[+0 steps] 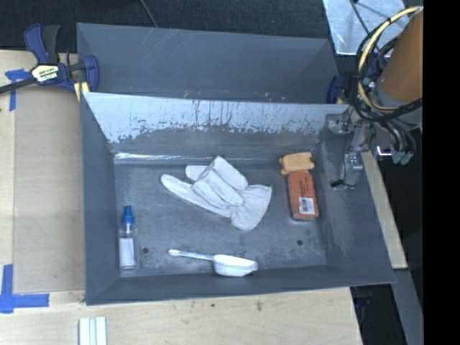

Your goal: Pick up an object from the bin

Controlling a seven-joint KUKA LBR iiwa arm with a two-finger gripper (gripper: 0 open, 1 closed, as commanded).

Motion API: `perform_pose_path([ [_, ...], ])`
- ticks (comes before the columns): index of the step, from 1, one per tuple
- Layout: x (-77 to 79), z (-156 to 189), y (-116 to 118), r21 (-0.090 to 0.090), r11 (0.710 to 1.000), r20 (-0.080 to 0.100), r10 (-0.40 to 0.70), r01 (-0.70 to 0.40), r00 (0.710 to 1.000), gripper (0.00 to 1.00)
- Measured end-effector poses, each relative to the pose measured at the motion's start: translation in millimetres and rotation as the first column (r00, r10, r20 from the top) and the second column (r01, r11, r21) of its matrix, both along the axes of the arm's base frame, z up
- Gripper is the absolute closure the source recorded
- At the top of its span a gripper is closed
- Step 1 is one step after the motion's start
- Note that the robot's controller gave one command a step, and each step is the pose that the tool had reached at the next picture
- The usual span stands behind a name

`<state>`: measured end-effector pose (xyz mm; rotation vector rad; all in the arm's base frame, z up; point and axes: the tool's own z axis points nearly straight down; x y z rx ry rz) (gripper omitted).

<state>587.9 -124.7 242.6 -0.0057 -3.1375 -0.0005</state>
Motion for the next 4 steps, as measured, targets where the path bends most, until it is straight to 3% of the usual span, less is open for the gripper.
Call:
perform_pose_path([
  [1, 1.4, 5.1, 0.6, -0.001, 1.0, 0.009, 0.003, -0.003, 1.0, 0.0],
  [2, 29.1, -49.5, 19.7, -0.003, 1.0, 0.015, 0.004, -0.004, 1.0, 0.0],
  [3, 38.5, -97.8, 28.4, 0.0, 0.999, 0.007, -0.05, 0.05, 0.999, 0.0],
  [4, 42.0, -141.8, 56.3, -0.002, 1.0, 0.014, 0.018, -0.018, 1.0, 0.0],
])
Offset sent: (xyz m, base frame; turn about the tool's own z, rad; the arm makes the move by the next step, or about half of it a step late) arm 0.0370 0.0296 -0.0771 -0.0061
